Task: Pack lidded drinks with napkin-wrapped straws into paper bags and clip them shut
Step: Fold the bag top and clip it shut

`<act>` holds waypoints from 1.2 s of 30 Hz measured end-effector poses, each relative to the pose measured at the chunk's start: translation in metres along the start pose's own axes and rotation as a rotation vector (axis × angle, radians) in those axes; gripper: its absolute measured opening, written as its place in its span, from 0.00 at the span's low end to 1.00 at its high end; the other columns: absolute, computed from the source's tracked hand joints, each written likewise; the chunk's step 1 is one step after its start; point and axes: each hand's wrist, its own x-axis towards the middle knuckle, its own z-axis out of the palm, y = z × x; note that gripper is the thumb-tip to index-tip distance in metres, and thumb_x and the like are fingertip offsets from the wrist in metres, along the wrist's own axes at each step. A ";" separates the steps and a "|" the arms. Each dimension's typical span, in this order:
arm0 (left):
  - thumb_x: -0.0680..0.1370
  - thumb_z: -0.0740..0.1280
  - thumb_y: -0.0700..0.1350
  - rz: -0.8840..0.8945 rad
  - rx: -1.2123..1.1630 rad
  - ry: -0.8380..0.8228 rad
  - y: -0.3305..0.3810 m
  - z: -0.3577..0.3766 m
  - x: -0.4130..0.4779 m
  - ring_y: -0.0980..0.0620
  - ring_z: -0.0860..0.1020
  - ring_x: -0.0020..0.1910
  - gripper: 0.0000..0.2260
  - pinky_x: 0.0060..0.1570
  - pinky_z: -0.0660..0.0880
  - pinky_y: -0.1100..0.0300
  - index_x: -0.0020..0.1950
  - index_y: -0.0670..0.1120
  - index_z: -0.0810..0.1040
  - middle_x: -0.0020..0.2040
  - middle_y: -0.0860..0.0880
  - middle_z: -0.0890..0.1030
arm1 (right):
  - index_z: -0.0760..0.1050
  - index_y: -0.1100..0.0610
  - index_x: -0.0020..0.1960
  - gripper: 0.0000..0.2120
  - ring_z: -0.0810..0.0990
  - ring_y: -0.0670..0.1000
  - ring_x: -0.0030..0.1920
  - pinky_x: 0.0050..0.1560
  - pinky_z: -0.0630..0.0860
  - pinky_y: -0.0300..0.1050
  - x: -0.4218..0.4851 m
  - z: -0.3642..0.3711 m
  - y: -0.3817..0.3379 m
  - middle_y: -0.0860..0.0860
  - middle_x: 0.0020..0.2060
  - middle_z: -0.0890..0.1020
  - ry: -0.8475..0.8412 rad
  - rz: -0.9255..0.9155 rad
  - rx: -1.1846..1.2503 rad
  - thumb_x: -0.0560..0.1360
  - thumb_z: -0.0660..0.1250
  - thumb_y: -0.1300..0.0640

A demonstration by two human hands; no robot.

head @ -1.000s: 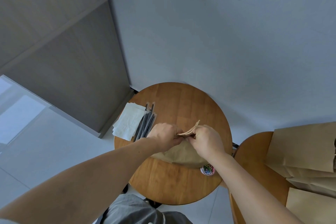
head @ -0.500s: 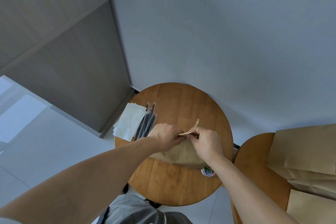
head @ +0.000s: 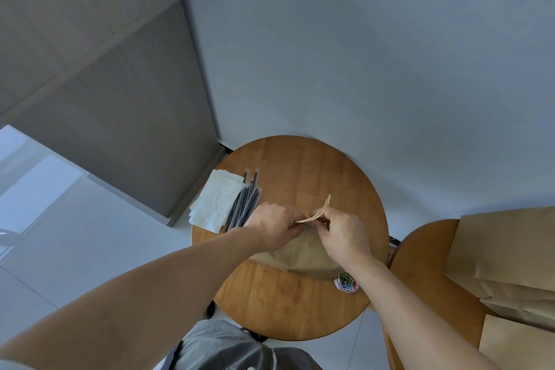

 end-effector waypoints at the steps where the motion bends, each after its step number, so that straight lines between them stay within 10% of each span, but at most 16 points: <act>1: 0.81 0.62 0.51 -0.004 0.005 0.004 0.000 0.000 0.000 0.52 0.72 0.38 0.09 0.40 0.60 0.59 0.50 0.49 0.80 0.33 0.58 0.71 | 0.82 0.53 0.51 0.08 0.80 0.52 0.40 0.40 0.76 0.48 0.001 -0.001 0.000 0.49 0.39 0.83 -0.027 -0.007 -0.032 0.77 0.68 0.51; 27: 0.81 0.63 0.49 0.103 0.093 0.063 0.002 0.006 -0.008 0.52 0.68 0.36 0.11 0.43 0.61 0.60 0.42 0.45 0.76 0.36 0.52 0.74 | 0.82 0.53 0.49 0.07 0.77 0.50 0.49 0.42 0.77 0.44 -0.020 0.007 0.007 0.44 0.48 0.79 0.023 -0.209 -0.222 0.73 0.72 0.51; 32: 0.73 0.71 0.51 0.082 -0.023 0.089 -0.023 -0.002 -0.016 0.59 0.74 0.42 0.15 0.47 0.69 0.63 0.60 0.53 0.80 0.45 0.57 0.80 | 0.82 0.57 0.51 0.08 0.79 0.47 0.50 0.48 0.78 0.39 -0.041 0.000 0.028 0.48 0.50 0.79 0.361 -0.384 0.013 0.73 0.73 0.56; 36: 0.70 0.73 0.54 -0.131 -0.079 0.000 -0.055 -0.004 -0.029 0.62 0.73 0.54 0.31 0.52 0.72 0.66 0.71 0.57 0.69 0.59 0.61 0.75 | 0.72 0.55 0.66 0.26 0.76 0.45 0.56 0.47 0.77 0.38 -0.055 -0.004 0.054 0.48 0.59 0.74 0.355 -0.097 0.037 0.72 0.73 0.48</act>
